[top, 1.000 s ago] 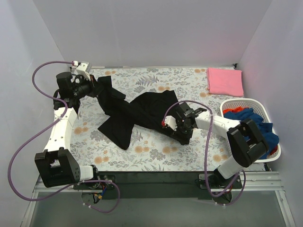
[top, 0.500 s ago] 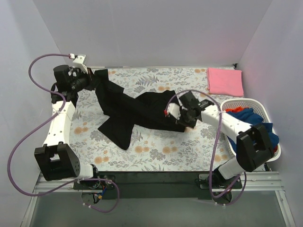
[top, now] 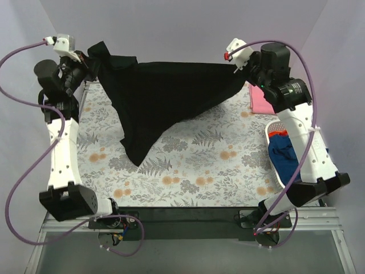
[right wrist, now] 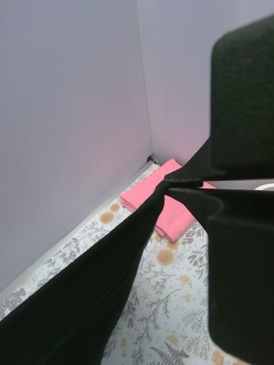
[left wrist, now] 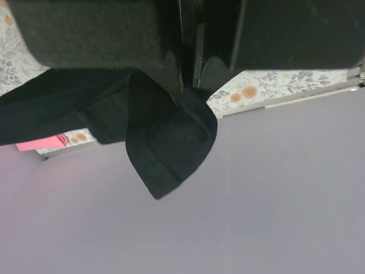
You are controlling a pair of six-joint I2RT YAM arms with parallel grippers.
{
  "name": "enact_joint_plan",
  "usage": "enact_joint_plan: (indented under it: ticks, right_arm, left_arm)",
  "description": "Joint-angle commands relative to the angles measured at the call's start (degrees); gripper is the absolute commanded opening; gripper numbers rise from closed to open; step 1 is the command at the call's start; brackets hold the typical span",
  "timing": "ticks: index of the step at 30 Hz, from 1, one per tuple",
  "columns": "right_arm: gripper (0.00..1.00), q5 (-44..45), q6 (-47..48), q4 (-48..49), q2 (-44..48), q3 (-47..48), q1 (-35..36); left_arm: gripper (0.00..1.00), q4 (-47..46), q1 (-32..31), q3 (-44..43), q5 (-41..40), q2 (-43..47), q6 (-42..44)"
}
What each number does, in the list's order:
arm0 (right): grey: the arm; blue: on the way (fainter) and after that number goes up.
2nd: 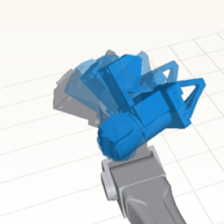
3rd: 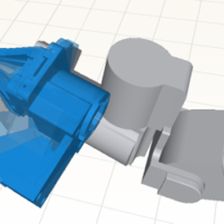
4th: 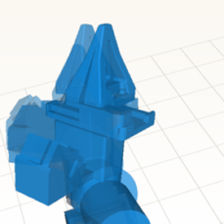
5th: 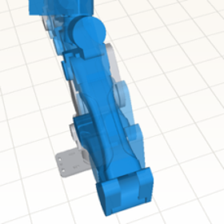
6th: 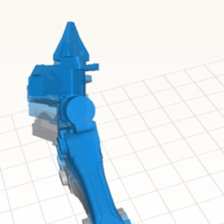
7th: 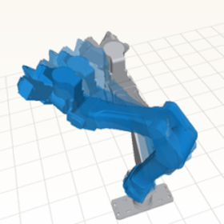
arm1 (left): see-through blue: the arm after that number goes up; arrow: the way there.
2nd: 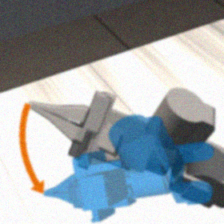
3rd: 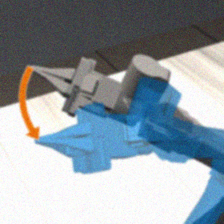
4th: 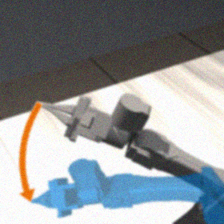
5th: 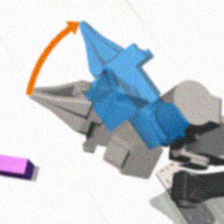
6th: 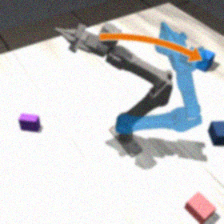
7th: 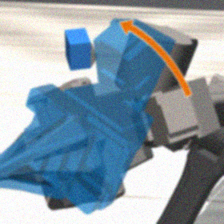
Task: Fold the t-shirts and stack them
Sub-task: Flatten the tshirt out
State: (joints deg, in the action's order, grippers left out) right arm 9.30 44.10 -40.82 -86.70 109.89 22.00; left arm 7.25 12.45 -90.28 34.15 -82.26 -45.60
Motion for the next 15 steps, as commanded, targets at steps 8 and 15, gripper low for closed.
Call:
enact_joint_plan:
  ticks: [8,15]
  right_arm:
    - [0.01,4.24,-2.61,11.96,23.84,0.42,-0.03]
    - [0.01,4.93,0.8,22.0,30.53,2.0,-0.11]
  left_arm:
    - [0.0,-12.24,0.56,9.77,-21.23,34.17,2.44]
    - [0.0,-12.87,0.56,5.47,-25.36,38.49,6.49]
